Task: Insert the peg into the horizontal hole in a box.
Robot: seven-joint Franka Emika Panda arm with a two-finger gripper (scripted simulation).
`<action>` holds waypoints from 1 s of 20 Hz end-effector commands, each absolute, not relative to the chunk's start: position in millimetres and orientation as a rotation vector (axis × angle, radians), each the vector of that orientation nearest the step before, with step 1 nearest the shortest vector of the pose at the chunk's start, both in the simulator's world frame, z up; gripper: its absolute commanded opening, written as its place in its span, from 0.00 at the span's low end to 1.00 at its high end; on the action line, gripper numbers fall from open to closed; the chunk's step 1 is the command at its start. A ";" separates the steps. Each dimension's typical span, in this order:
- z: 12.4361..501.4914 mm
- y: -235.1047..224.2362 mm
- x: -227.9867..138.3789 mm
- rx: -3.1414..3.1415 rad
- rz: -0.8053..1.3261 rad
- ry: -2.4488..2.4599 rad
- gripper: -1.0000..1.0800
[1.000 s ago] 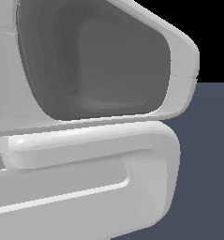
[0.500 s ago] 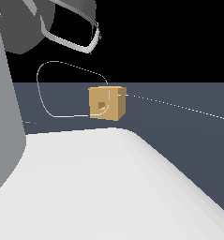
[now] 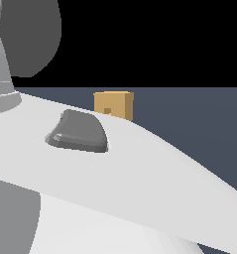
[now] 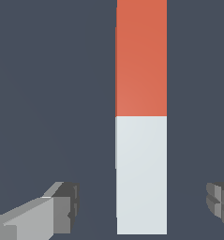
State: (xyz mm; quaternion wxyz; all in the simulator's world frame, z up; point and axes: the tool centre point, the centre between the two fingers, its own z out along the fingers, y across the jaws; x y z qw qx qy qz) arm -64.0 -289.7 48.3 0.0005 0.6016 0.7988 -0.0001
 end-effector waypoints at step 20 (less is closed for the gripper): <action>16.9 -289.6 -62.9 1.888 0.001 2.512 0.00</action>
